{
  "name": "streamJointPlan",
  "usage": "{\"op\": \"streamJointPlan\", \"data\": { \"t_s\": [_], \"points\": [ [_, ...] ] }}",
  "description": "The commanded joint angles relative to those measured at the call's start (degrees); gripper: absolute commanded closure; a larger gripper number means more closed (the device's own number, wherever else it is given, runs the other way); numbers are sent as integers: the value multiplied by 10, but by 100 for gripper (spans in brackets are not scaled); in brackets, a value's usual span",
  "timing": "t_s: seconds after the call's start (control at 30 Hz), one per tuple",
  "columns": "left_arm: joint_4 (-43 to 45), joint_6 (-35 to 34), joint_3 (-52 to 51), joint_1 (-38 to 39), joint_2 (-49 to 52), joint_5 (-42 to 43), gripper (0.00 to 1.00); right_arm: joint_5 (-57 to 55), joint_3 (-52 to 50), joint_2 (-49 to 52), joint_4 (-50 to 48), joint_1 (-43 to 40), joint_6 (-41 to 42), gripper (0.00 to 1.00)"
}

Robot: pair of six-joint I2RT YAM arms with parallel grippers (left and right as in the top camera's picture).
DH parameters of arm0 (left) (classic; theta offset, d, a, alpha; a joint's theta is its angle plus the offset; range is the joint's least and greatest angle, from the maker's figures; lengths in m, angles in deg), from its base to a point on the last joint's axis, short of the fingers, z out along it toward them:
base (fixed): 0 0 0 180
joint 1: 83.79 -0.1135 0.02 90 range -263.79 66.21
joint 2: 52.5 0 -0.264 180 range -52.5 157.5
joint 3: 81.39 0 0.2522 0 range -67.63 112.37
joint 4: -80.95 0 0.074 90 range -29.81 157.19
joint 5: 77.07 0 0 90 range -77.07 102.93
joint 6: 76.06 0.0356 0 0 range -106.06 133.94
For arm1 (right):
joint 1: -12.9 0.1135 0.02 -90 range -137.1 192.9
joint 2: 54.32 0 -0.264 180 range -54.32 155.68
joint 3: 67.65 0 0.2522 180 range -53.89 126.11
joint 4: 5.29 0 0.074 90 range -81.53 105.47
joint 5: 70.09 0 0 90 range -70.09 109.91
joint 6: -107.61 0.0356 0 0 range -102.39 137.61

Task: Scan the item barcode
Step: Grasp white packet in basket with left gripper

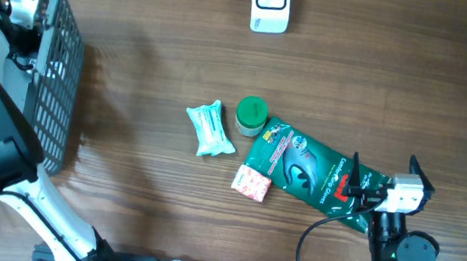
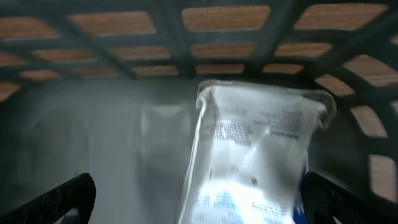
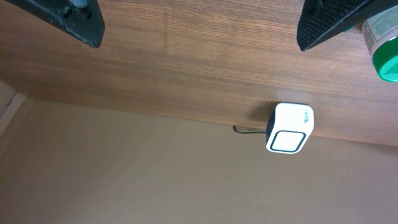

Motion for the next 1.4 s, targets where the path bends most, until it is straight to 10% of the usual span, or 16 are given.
{"op": "streamJointPlan", "data": {
  "t_s": [0.0, 0.77, 0.9, 1.37],
  "points": [
    [9, 32, 1, -1, 25, 55, 0, 3, 0, -3, -2, 2, -4, 0],
    [43, 30, 1, -1, 95, 84, 0, 3, 0, -3, -2, 2, -4, 0],
    [52, 30, 1, -1, 95, 59, 50, 3, 0, -3, -2, 2, -4, 0],
    [36, -34, 2, -1, -124, 15, 53, 3, 0, -3, -2, 2, -4, 0]
  ]
}}
